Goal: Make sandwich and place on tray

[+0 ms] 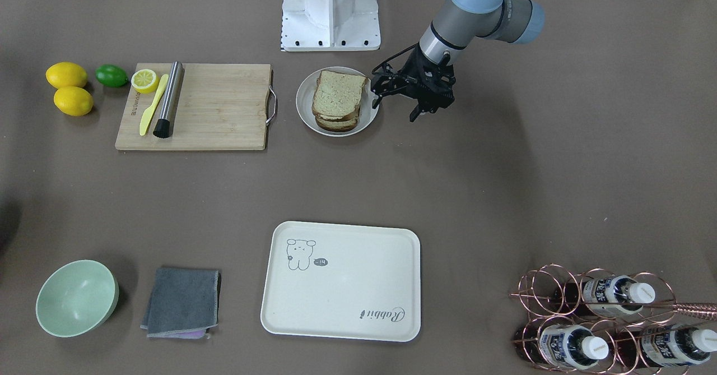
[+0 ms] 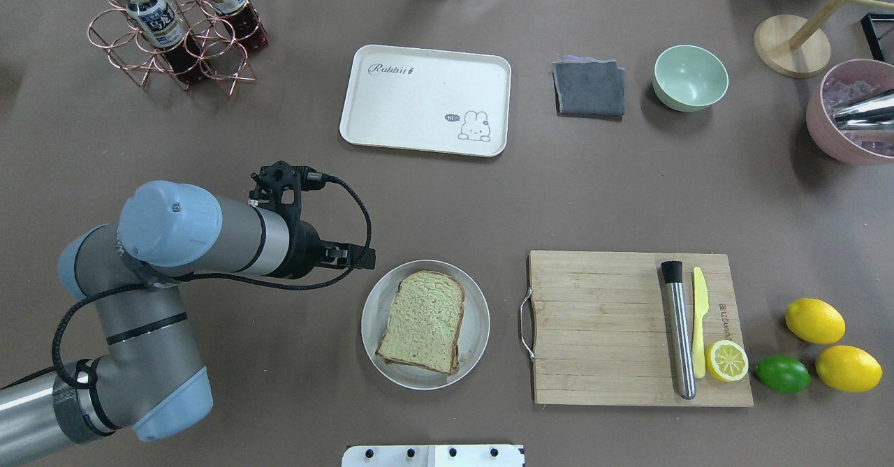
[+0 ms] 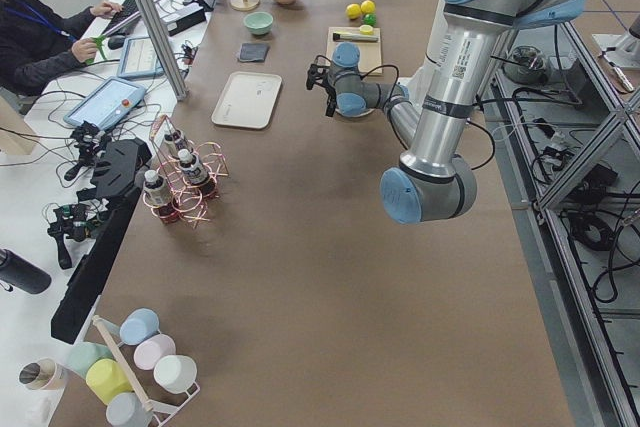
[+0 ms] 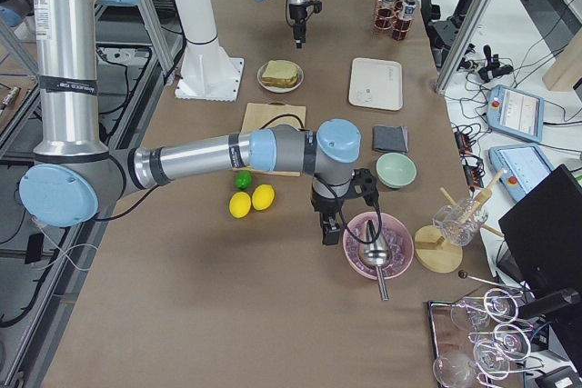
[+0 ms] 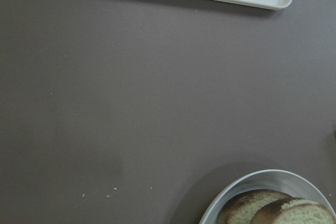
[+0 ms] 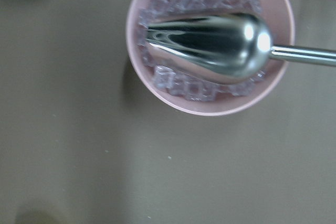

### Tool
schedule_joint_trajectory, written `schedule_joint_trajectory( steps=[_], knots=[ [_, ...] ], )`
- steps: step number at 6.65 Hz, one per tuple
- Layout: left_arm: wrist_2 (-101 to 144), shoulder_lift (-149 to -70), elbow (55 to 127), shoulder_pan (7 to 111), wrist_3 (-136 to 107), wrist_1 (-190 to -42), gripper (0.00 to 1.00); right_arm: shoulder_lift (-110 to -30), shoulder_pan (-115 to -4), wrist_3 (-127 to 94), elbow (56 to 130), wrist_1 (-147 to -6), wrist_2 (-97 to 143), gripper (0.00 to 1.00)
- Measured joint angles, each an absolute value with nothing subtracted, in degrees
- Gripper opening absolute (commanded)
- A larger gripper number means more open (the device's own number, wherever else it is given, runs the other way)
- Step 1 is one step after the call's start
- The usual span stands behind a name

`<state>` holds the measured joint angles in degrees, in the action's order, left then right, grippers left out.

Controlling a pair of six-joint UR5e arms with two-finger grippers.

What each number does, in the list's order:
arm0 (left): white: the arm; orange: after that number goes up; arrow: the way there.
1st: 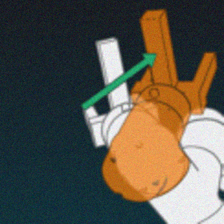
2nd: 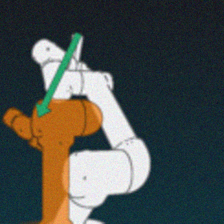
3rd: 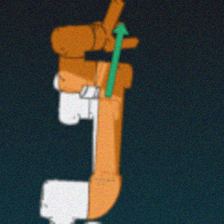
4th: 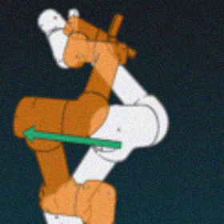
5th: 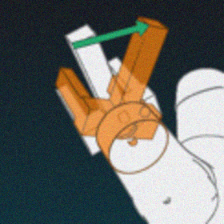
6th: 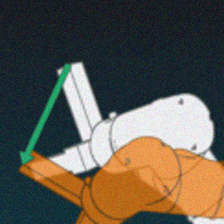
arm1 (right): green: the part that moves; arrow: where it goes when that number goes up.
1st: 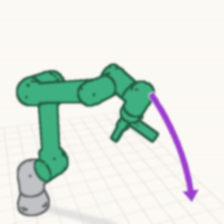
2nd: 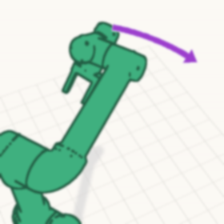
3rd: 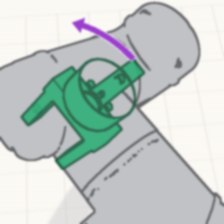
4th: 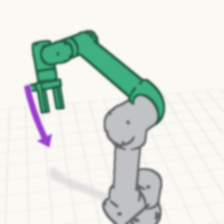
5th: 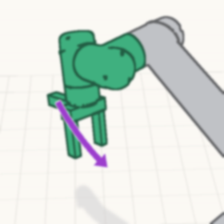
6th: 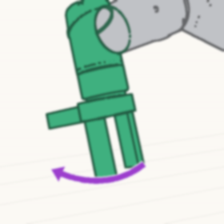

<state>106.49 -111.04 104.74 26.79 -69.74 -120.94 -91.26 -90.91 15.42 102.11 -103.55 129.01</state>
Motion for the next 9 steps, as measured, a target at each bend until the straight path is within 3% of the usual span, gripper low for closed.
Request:
schedule_joint_trajectory(
  steps=[1,3,4,9],
  knots=[
    [106.2,-110.9,103.8,24.9,-70.0,-121.0,0.97,-91.1,-92.4,18.0,99.9,-103.9,128.8,1.0],
    [104.6,-110.9,101.2,23.1,-70.0,-121.1,0.57,-91.2,-93.0,19.1,98.7,-103.4,128.6,1.0],
    [103.6,-111.0,100.7,22.4,-69.9,-121.2,0.47,-91.6,-93.0,19.1,98.5,-102.3,128.6,1.0],
    [103.3,-111.8,100.7,20.9,-69.7,-121.4,0.43,-91.3,-93.1,19.1,97.7,-101.1,128.7,1.0]
  ],
)
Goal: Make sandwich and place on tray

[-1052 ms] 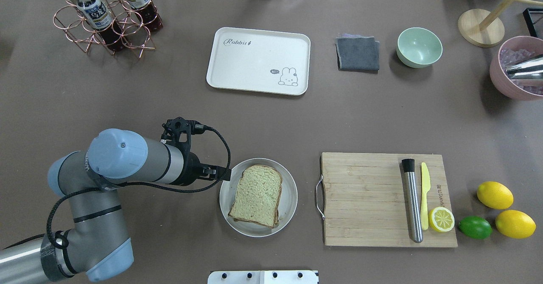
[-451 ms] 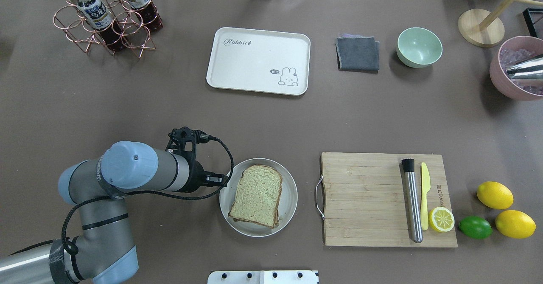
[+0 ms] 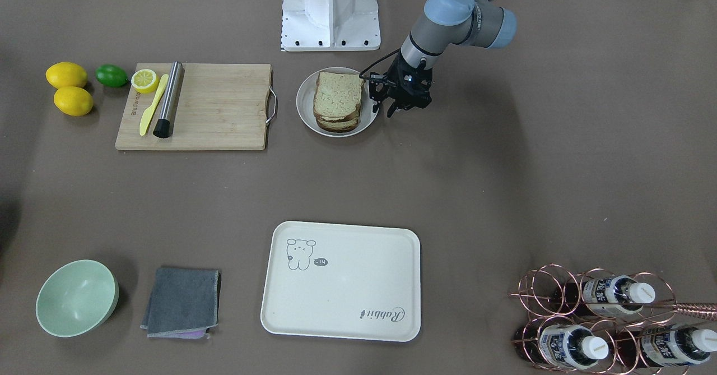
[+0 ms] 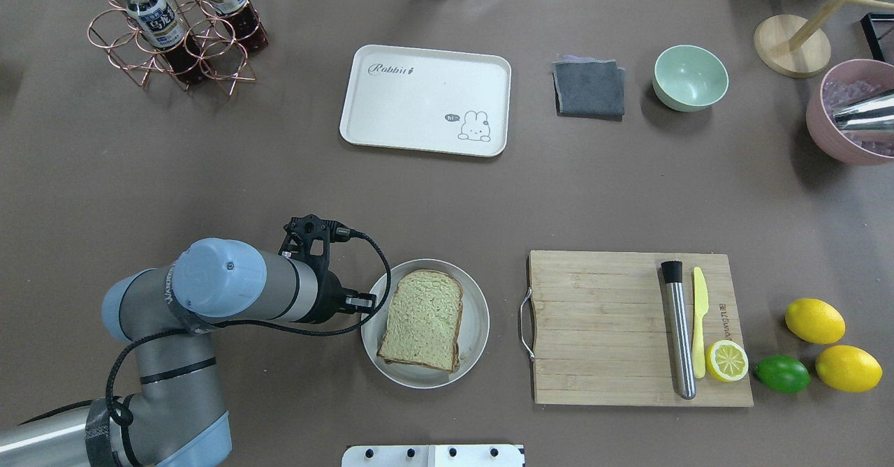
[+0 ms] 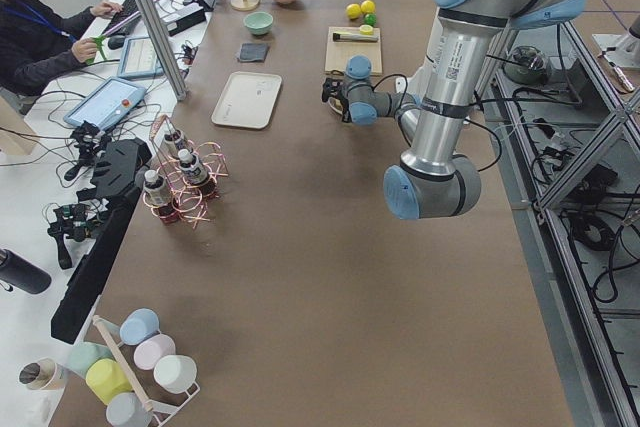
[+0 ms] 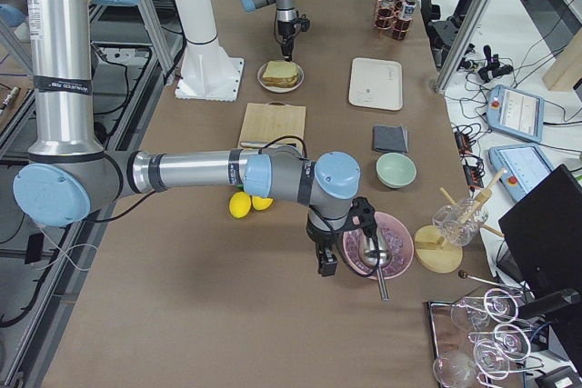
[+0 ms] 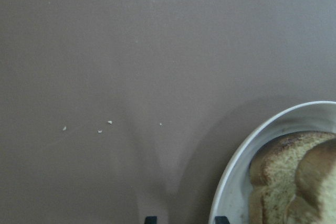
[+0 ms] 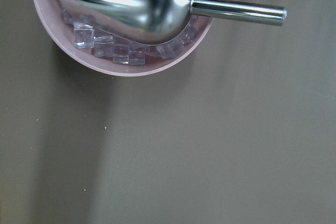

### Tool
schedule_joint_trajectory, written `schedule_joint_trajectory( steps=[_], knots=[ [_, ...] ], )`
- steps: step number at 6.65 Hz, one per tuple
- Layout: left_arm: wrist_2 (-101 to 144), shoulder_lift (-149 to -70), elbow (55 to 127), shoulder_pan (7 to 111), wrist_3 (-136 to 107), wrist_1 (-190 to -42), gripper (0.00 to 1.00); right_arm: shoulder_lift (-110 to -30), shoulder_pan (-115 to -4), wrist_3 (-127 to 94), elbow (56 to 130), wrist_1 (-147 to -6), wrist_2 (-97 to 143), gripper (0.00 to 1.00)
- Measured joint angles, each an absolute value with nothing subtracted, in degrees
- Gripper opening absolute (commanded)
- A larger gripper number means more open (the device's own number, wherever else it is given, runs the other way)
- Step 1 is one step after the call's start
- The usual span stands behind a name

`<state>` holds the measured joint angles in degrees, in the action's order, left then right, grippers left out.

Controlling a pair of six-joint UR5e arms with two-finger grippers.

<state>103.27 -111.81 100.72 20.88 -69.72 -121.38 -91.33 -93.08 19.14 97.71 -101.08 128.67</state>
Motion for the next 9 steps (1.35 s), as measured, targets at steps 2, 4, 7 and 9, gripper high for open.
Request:
schedule_joint_trajectory(
  steps=[2,4,7,9],
  knots=[
    [103.3,-111.9,100.7,20.4,-69.7,-122.8,0.33,-91.3,-93.1,19.1,97.7,-101.1,128.7,1.0],
    [103.3,-111.6,100.4,20.0,-69.7,-123.8,0.31,-91.5,-93.1,19.1,97.6,-101.1,128.6,1.0],
    [103.3,-111.4,100.2,19.9,-69.6,-123.9,0.3,-91.6,-93.1,18.7,97.5,-101.1,128.7,1.0],
    [103.1,-111.5,100.0,19.6,-69.6,-123.9,0.0,-91.7,-93.1,18.5,97.4,-101.1,128.7,1.0]
  ],
)
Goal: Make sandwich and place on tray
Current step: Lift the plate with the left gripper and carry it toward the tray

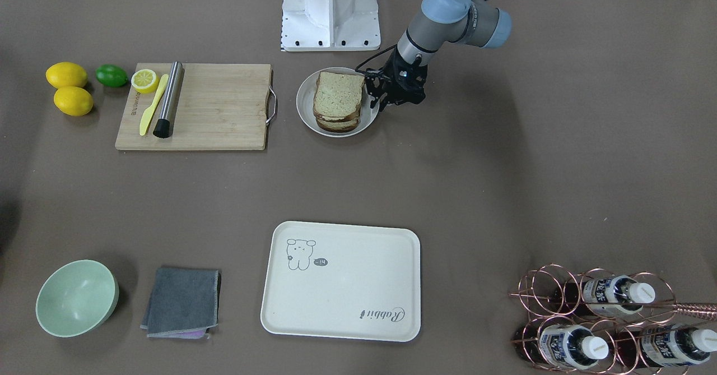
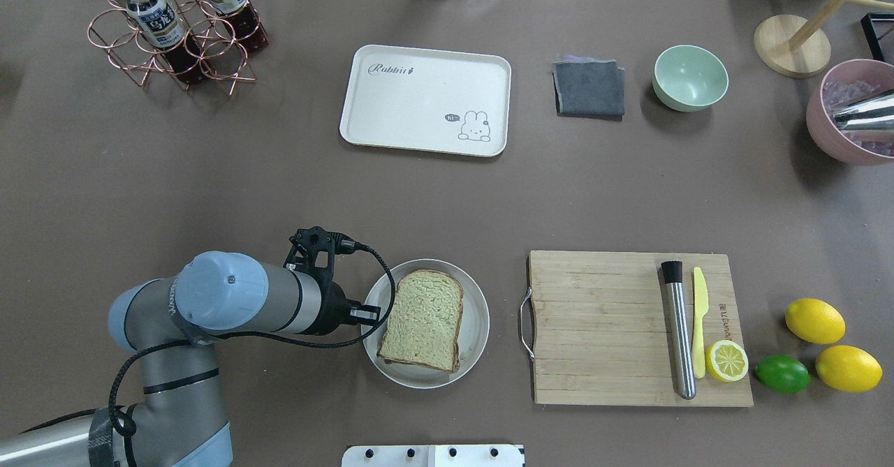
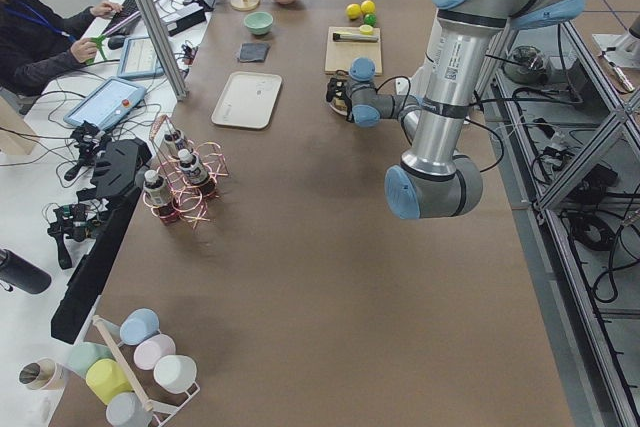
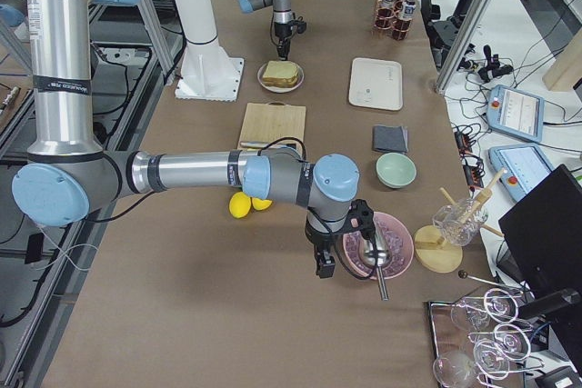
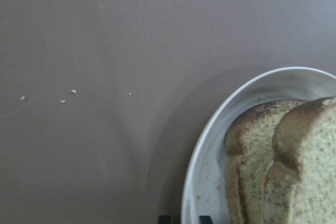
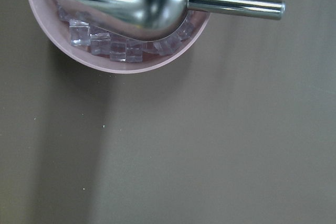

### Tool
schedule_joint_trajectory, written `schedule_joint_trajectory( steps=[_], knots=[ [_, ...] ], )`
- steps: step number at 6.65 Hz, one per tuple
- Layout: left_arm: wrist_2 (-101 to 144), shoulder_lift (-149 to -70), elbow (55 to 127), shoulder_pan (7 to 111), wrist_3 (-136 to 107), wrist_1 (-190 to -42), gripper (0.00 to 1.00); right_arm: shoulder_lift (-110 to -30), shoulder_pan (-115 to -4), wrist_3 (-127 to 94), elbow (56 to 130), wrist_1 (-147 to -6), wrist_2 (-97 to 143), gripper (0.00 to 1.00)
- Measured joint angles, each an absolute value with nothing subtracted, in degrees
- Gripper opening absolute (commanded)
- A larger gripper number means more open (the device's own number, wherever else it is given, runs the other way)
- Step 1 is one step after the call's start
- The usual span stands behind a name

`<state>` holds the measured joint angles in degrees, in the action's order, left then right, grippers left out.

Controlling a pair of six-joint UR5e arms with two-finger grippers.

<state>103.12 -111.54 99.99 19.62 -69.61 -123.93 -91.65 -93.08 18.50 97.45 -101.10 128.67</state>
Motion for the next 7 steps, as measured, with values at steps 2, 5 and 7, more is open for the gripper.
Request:
schedule_joint_trajectory(
  steps=[2,5,7],
  knots=[
    [103.2,-111.7,100.2,19.6,-69.5,-123.9,0.0,-91.7,-93.1,18.4,97.4,-101.2,128.7,1.0],
    [104.5,-112.1,100.7,21.1,-69.5,-125.3,0.0,-91.6,-93.1,18.5,96.4,-101.1,128.7,1.0],
    [112.7,-112.9,100.4,27.9,-69.5,-125.4,0.0,-91.4,-93.1,18.4,95.9,-101.1,128.6,1.0]
  ],
)
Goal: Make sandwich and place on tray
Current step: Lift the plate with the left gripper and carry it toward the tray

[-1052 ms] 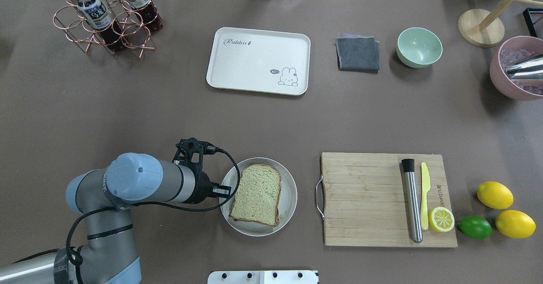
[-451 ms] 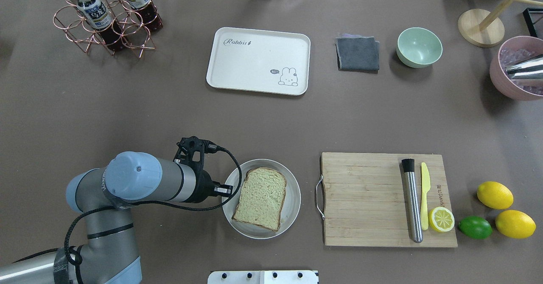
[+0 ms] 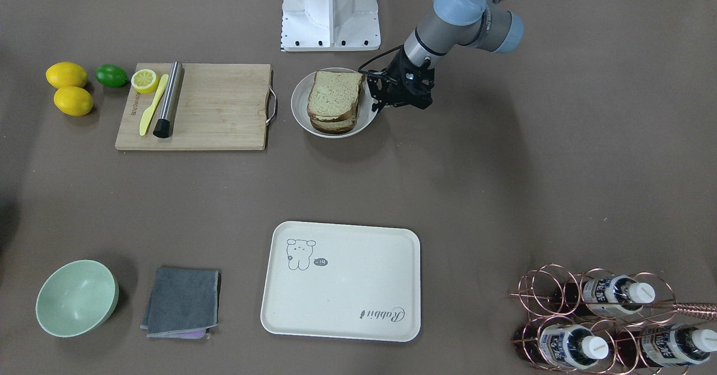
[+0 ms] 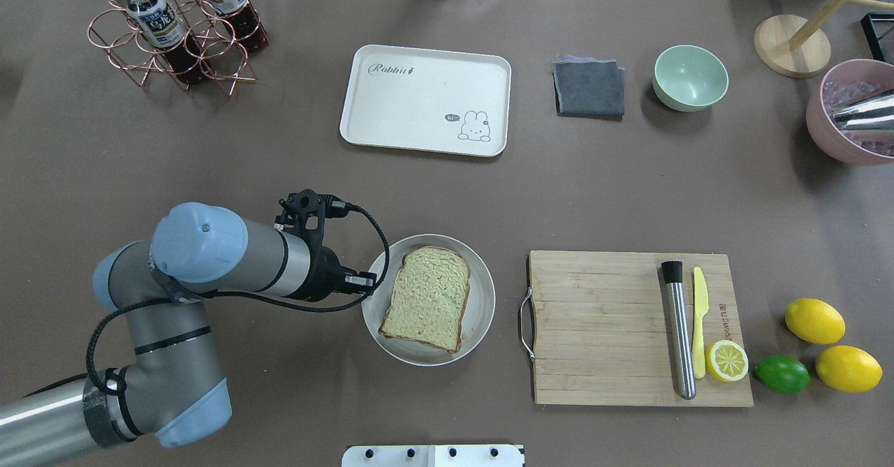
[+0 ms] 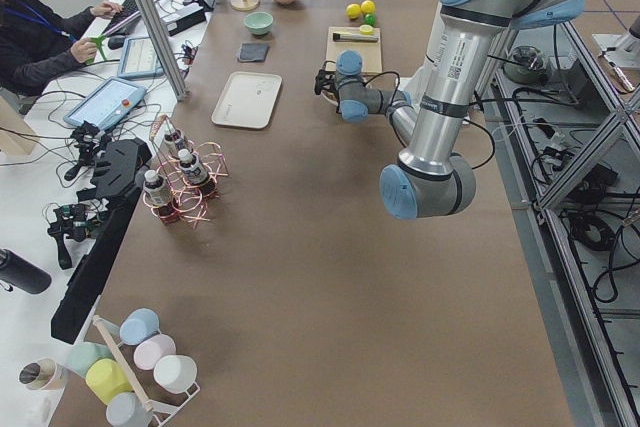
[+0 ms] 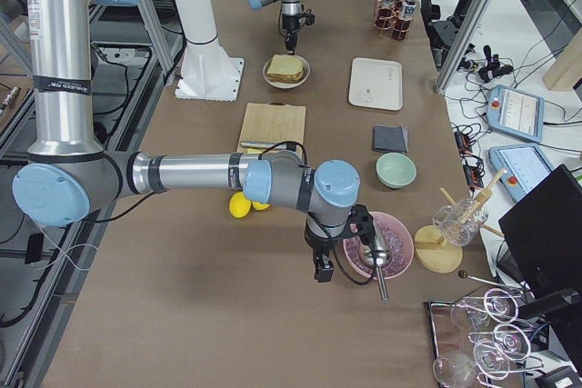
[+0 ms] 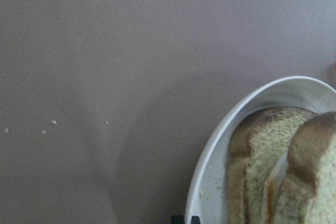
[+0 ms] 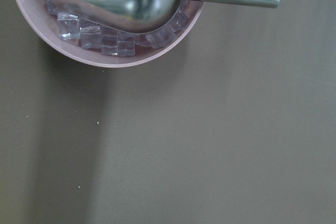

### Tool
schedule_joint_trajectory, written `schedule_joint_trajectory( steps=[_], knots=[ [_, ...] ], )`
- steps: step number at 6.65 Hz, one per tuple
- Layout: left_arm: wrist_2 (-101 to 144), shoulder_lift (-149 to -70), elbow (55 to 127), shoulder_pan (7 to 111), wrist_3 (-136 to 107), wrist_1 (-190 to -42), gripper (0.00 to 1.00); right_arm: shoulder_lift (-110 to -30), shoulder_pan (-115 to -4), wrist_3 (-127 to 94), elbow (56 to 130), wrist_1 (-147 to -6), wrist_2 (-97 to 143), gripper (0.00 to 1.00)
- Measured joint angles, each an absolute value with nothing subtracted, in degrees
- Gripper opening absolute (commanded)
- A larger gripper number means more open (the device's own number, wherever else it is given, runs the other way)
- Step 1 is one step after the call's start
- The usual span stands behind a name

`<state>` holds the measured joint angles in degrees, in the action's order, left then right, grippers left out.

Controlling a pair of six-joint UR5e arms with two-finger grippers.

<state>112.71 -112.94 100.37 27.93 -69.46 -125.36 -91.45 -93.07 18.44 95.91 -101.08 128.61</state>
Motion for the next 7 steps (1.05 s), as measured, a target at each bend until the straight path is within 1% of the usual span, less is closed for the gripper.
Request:
schedule_joint_trajectory(
  steps=[1,2,3,5,7],
  knots=[
    [116.8,-114.0,99.2,31.9,-69.4,-125.2,0.0,-91.4,-93.1,18.4,95.4,-101.1,128.7,1.0],
    [120.6,-116.6,95.8,35.8,-69.4,-125.1,0.0,-91.3,-93.1,18.4,95.1,-101.1,128.7,1.0],
    [123.1,-120.1,90.8,39.2,-67.9,-125.2,0.0,-91.3,-93.1,18.4,94.9,-101.1,128.8,1.0],
    [129.0,-127.3,77.9,46.1,-60.5,-125.3,0.0,-91.3,-93.1,18.4,94.9,-101.1,128.7,1.0],
    [131.7,-135.6,65.6,50.4,-56.1,-125.4,0.0,-91.3,-93.1,18.4,94.8,-101.1,128.8,1.0]
  ],
)
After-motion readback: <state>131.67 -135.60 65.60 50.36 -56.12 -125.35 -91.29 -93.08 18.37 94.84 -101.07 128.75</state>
